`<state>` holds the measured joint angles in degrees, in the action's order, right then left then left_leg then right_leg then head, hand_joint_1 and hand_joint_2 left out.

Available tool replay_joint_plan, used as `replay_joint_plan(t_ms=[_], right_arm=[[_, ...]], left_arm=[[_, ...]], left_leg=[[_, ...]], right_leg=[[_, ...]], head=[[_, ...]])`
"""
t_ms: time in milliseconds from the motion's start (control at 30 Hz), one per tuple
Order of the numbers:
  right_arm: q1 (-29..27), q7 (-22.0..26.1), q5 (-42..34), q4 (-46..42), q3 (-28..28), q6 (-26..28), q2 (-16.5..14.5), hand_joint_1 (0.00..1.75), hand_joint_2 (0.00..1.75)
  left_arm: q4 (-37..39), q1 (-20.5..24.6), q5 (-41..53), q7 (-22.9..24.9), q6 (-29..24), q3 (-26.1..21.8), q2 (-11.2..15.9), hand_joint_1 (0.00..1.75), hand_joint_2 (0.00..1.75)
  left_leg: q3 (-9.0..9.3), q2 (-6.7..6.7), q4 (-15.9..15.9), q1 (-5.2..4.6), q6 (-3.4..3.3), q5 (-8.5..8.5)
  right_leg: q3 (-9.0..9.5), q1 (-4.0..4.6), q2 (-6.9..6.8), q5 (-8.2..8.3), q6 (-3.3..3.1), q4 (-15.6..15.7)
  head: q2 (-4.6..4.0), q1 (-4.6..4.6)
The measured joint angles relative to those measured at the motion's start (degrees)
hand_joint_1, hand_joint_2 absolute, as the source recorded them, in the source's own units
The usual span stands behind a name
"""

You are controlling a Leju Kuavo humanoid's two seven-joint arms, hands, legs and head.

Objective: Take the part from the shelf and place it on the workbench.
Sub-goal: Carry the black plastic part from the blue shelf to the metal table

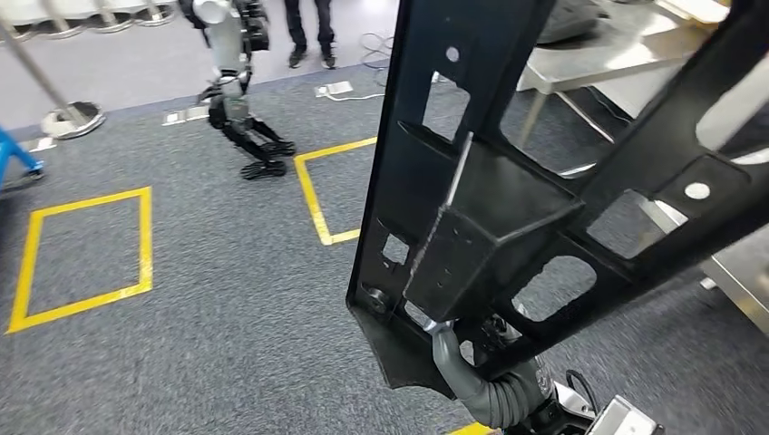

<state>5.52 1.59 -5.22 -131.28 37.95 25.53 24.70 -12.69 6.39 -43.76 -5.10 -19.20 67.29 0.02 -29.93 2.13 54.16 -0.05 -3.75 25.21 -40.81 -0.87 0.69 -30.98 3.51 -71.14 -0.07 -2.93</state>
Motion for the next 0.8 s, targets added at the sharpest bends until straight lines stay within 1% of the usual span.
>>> replay_joint_plan(t_ms=[33,67,100,133,167,200,233,267,300,333,367,400,433,467,500,533,567,600,633,667,700,733,767,800], right_arm=[[-0.15,0.42,-0.24,0.01,0.07,0.02,0.00,1.75,1.75],[-0.24,0.76,-0.45,0.01,0.15,0.02,0.00,1.75,1.75],[-0.27,1.05,-0.59,0.01,0.21,0.03,0.00,1.75,1.75],[-0.33,1.29,-0.71,0.01,0.25,0.04,0.00,1.75,1.75],[-0.40,1.47,-0.79,0.01,0.27,0.06,0.00,1.75,1.75],[-0.51,1.58,-0.81,0.01,0.28,0.13,0.00,1.75,1.75],[-0.67,1.63,-0.80,0.00,0.30,0.21,0.00,1.75,1.75],[-0.84,1.64,-0.79,-0.02,0.30,0.34,0.00,1.75,1.75],[-0.99,1.62,-0.78,-0.05,0.30,0.50,0.01,1.75,1.75],[-1.11,1.59,-0.75,-0.09,0.30,0.65,0.01,1.75,1.75],[-1.21,1.52,-0.73,-0.12,0.30,0.80,0.02,1.75,1.75],[-1.31,1.42,-0.71,-0.15,0.30,0.93,0.02,1.75,1.75],[-1.49,1.30,-0.69,-0.16,0.30,1.06,0.02,1.75,1.75],[-1.72,1.16,-0.67,-0.17,0.30,1.16,0.02,1.75,1.75],[-1.94,1.02,-0.65,-0.19,0.30,1.26,0.02,1.75,1.75],[-2.11,0.90,-0.63,-0.20,0.30,1.33,0.02,1.75,1.75],[-2.19,0.80,-0.60,-0.23,0.30,1.39,0.02,1.75,1.75],[-2.19,0.74,-0.53,-0.28,0.30,1.43,0.03,1.75,1.75],[-2.18,0.66,-0.44,-0.32,0.30,1.47,0.03,1.75,1.75],[-2.18,0.59,-0.37,-0.37,0.30,1.48,0.04,1.75,1.75],[-2.20,0.52,-0.31,-0.42,0.30,1.49,0.05,1.75,1.75],[-2.24,0.46,-0.28,-0.45,0.30,1.49,0.05,1.75,1.75],[-2.30,0.44,-0.28,-0.51,0.30,1.49,0.08,1.75,1.75],[-2.36,0.42,-0.27,-0.57,0.30,1.49,0.10,1.75,1.75]], left_arm=[[0.01,0.04,0.13,0.42,0.04,0.07,0.00,0.00,1.75],[0.02,0.08,0.19,0.95,0.11,0.09,0.01,0.00,1.75],[0.03,0.11,0.23,1.56,0.22,0.10,0.02,0.00,1.75],[0.05,0.13,0.28,2.21,0.39,0.14,0.04,0.00,1.75],[0.07,0.14,0.33,2.86,0.58,0.18,0.08,0.00,1.75],[0.09,0.15,0.39,3.50,0.81,0.26,0.11,0.00,1.75],[0.10,0.19,0.45,4.04,1.01,0.36,0.14,0.00,1.75],[0.11,0.25,0.50,4.51,1.16,0.47,0.17,0.00,1.75],[0.13,0.31,0.56,4.83,1.28,0.62,0.19,0.00,1.75],[0.14,0.33,0.65,5.02,1.38,0.78,0.21,0.00,1.75],[0.14,0.29,0.72,5.15,1.47,0.95,0.22,0.00,1.75],[0.14,0.20,0.79,5.19,1.54,1.14,0.22,0.00,1.75],[0.14,0.09,0.86,5.16,1.58,1.30,0.22,0.00,1.75],[0.14,0.01,0.92,5.02,1.58,1.42,0.22,0.00,1.75],[0.14,-0.02,0.97,4.75,1.55,1.49,0.21,0.00,1.75],[0.14,-0.02,1.02,4.35,1.45,1.51,0.20,0.00,1.75],[0.14,0.01,1.08,3.86,1.34,1.52,0.18,0.00,1.75],[0.13,0.05,1.14,3.32,1.23,1.53,0.15,0.00,1.75],[0.13,0.09,1.24,2.82,1.11,1.54,0.10,0.00,1.75],[0.13,0.12,1.31,2.38,1.02,1.54,0.02,0.00,1.75],[0.12,0.15,1.36,2.02,0.94,1.54,-0.07,0.00,1.75],[0.12,0.19,1.38,1.74,0.83,1.54,-0.19,0.00,1.75],[0.12,0.24,1.37,1.55,0.71,1.54,-0.31,0.00,1.75],[0.12,0.32,1.34,1.39,0.59,1.54,-0.40,0.00,1.75]], left_leg=[[0.08,0.69,0.00,0.02,0.11,0.10],[0.24,1.31,0.02,0.00,0.29,0.24],[0.40,1.89,0.09,-0.17,0.57,0.46],[0.58,2.43,0.14,-0.34,0.85,0.68],[0.77,2.97,0.15,-0.51,1.15,0.87],[0.93,3.57,0.11,-0.62,1.45,1.03],[1.12,4.18,0.05,-0.56,1.74,1.15],[1.19,4.10,0.27,-0.38,2.09,1.44],[0.92,3.21,1.17,-0.20,2.42,2.17],[0.03,1.86,3.33,-0.03,2.71,3.52],[-1.48,0.26,6.67,0.11,2.93,5.31],[-3.43,-0.86,10.81,0.14,3.05,7.25],[-5.37,-1.33,14.79,0.15,3.12,8.77],[-6.64,-1.50,17.26,0.16,3.13,9.33],[-6.94,-1.60,17.61,0.16,3.07,8.80],[-6.11,-1.79,15.57,0.20,2.96,7.22],[-4.40,-2.55,11.69,0.28,2.82,5.01],[-2.52,-4.00,7.43,0.37,2.64,3.13],[-1.05,-5.31,3.93,0.51,2.46,1.79],[-0.19,-6.31,1.78,0.58,2.29,1.16],[0.07,-6.63,0.99,0.51,2.07,1.13],[0.09,-6.09,0.81,0.43,1.80,1.02],[0.17,-5.47,0.68,0.38,1.44,0.85],[0.26,-4.87,0.54,0.36,1.05,0.67]], right_leg=[[1.36,-0.13,-0.37,1.56,0.08,2.52],[3.57,-0.20,-1.44,3.44,0.12,6.51],[5.79,-0.04,-2.84,4.84,0.09,10.60],[7.38,0.11,-3.88,5.70,-0.11,13.58],[8.24,0.29,-4.56,6.00,-0.39,15.27],[8.35,0.51,-4.30,5.90,-0.73,15.74],[8.27,0.50,-3.52,6.00,-1.13,15.78],[8.28,0.47,-2.87,6.10,-1.47,15.88],[8.30,0.40,-2.24,6.23,-1.78,15.99],[8.32,0.29,-1.65,6.39,-2.11,16.09],[8.30,0.22,-1.05,6.49,-2.36,16.11],[8.23,0.25,-0.38,6.53,-2.54,16.10],[8.17,0.30,0.38,6.58,-2.67,16.08],[8.16,0.35,1.16,6.59,-2.69,16.07],[8.19,0.38,1.97,6.61,-2.69,16.06],[8.28,0.37,2.79,6.62,-2.67,16.05],[8.37,0.35,3.58,6.65,-2.61,16.05],[8.39,0.38,4.34,6.71,-2.47,16.03],[8.30,0.43,5.06,6.76,-2.27,15.96],[8.12,0.45,5.72,6.87,-2.01,15.93],[7.90,0.46,6.37,7.02,-1.69,15.97],[7.69,0.37,6.99,7.16,-1.35,16.02],[7.51,0.22,7.30,7.22,-1.06,16.02],[7.18,0.25,6.46,6.81,-0.81,15.44]], head=[[0.00,0.00],[0.00,0.00],[0.00,-0.01],[0.00,0.05],[0.00,0.09],[0.00,0.14],[0.00,0.17],[0.00,0.15],[0.00,0.16],[0.00,0.17],[0.00,0.19],[0.00,0.20],[0.00,0.21],[0.00,0.20],[0.00,0.20],[0.00,0.20],[0.00,0.20],[0.00,0.20],[0.00,0.17],[0.00,0.15],[0.00,0.13],[0.00,0.11],[0.00,0.13],[0.00,0.09]])
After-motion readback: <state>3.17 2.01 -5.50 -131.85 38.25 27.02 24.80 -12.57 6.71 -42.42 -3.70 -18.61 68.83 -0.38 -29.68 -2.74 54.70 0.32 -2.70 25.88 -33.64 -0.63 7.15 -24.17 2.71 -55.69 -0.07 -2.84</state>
